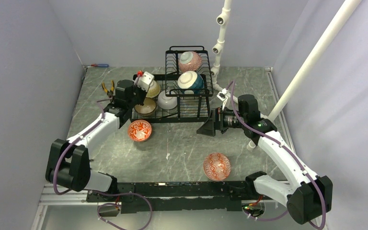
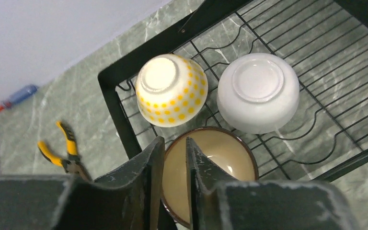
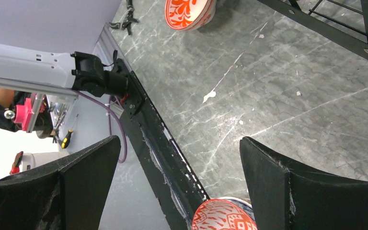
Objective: Load the bowls into the dish rack
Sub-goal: Pick up the bowl from the dish rack.
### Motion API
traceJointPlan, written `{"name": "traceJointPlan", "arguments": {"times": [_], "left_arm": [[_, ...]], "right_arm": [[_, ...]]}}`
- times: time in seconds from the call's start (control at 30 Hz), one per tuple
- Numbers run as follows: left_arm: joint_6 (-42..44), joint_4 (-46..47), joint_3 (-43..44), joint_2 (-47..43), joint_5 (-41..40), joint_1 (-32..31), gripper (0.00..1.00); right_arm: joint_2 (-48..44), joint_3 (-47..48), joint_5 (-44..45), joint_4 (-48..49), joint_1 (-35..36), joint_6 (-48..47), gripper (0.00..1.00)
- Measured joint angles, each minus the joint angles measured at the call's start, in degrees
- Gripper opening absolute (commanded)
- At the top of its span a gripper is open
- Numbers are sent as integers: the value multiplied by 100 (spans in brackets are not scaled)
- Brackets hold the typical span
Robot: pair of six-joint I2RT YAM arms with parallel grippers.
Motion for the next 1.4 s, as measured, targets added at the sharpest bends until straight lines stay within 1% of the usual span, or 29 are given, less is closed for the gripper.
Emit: {"name": "traceJointPlan", "arguments": {"times": [0.07,0.1,0.13,0.2,0.33,0.47,0.63,0.97,1.03,1.2,1.27,1.4], "left_arm": [[-435,-238,127,-2,-37,55,59],[-579,-319,144,-2,-26,79,65],[-807,-431,151,-2,24,101,67],[-1266,-737,153,0,151,151,68],[-2059,-1449,302,166,597,157,66],[-2470,-1897,417,538,903,149,66],[-2658,-2332,422,890,922,101,66],[-2894,-2374,737,1416,658,-35,51],[-2953,-2345,737,1510,586,-55,45],[-3034,-2286,890,1593,431,-144,14],[-3040,-2236,1023,1589,319,-149,4],[-3091,-2380,1060,1388,212,-101,3]], "right_arm": [[-7,0,15,-11,0,-28,100],[-11,0,17,-20,0,-39,100],[-13,0,26,-31,0,-42,100],[-15,0,35,-44,0,-48,100],[-11,0,101,-44,-4,-57,100],[39,0,138,-44,-11,-57,100],[98,-2,164,-74,-11,-61,100],[101,-17,208,-107,-26,-79,100],[101,-17,229,-142,-28,-90,100],[101,-17,271,-216,-33,-118,100],[101,-17,273,-225,-33,-125,100],[98,-17,273,-247,-33,-125,100]]}}
